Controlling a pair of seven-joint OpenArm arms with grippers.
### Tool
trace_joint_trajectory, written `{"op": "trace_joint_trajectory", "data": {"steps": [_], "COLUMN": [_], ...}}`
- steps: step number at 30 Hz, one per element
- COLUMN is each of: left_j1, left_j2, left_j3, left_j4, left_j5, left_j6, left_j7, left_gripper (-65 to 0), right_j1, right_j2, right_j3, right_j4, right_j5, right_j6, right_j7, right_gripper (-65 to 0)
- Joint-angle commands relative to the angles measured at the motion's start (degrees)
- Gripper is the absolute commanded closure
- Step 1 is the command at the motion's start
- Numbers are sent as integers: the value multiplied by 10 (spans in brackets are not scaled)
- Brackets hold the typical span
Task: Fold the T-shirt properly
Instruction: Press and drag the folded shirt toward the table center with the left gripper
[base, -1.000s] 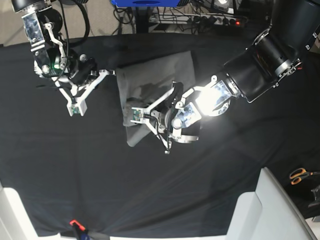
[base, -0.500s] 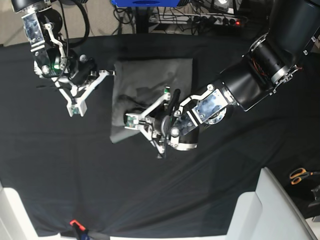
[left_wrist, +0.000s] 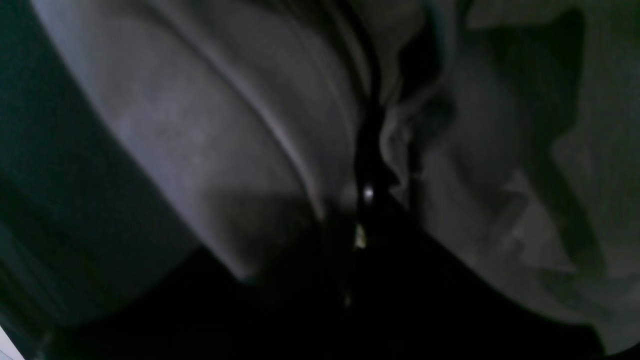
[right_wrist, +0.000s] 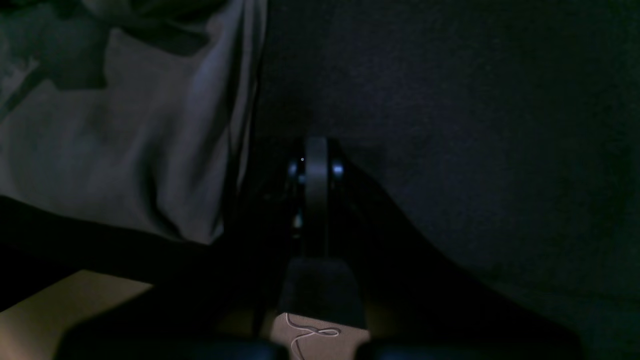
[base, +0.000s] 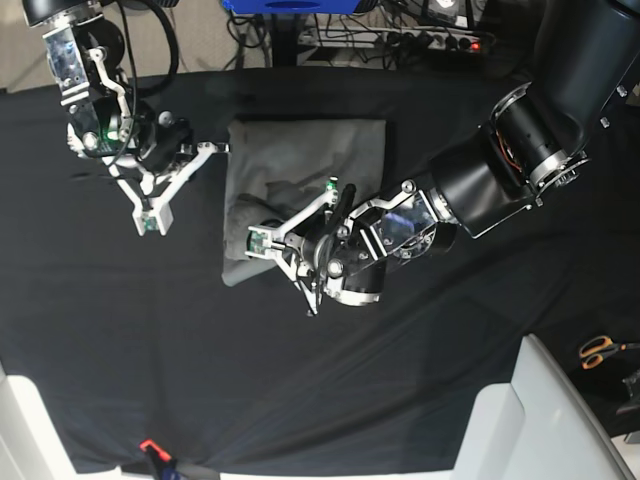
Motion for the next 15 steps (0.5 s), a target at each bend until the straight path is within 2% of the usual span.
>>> {"op": "trace_joint_trajectory", "data": {"steps": [1,6,11,15], "left_j1": [-23,-31,-44,-57], "left_j2": [5,21,22,22], "left_j3": [-2,-8,-8,-8], "left_j4": [7,4,4,4], "left_j5": [0,0,0,0], "left_j6": [-1,-1,-1,-1], "left_j7": [-4,-4,-4,-4], "left_gripper": [0,0,-339,-535], "right_j1": [5,1,0,-6], "right_j2": [3,3,2,2], "right_j3": [3,3,2,1], "right_j4": [10,10,10,10], "right_j5": [1,2,3,4], "right_j6": [0,0,0,0], "right_j7": [6,6,6,6], "right_gripper": [-8,-8,-8,-8]}}
